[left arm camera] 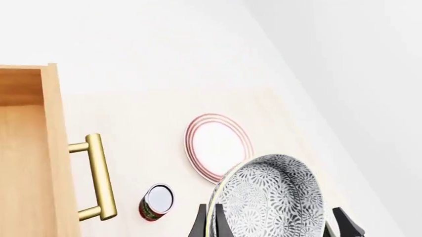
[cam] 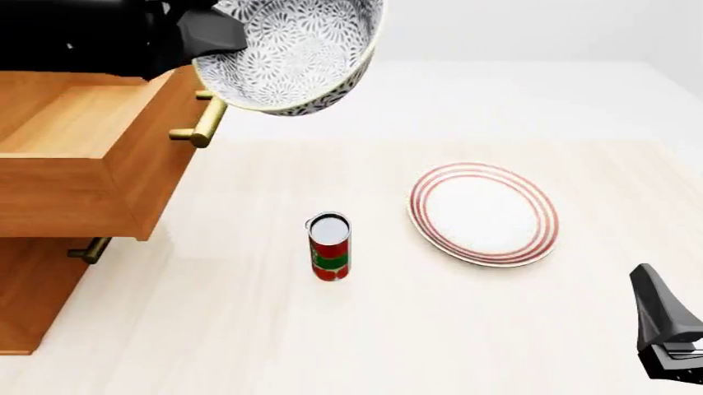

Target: Put the bowl in the top drawer of the cabinet.

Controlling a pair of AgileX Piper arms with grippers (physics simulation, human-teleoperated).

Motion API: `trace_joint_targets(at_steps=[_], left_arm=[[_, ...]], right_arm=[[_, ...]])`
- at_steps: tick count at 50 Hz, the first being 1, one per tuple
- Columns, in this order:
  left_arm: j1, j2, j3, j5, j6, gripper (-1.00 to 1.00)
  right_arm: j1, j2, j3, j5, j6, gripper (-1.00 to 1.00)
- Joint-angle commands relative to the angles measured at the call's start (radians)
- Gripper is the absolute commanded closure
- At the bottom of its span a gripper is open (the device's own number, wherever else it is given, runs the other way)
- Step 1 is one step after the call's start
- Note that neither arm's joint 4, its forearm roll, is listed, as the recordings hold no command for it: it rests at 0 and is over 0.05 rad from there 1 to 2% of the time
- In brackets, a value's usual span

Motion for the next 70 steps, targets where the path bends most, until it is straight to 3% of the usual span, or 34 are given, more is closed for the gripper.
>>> trace_joint_targets(at_steps=[1,40,58,70], left_arm=[[0.051,-0.029,-0.02,0.026,0.018,1.0],[0.217,-0.074,-0.097,0.11,0.066,1.0],[0.322,-0.021,-0.216,0.186,0.146,1.0],[0.369,-0.01,-0.238,0.202,0.157,1.0]], right_arm=[[0.0,0.0,0.0,0.0,0.0,-1.0],[0.0,0.0,0.0,0.0,0.0,-1.0],[0.0,0.0,0.0,0.0,0.0,-1.0],[0.0,0.0,0.0,0.0,0.0,-1.0]])
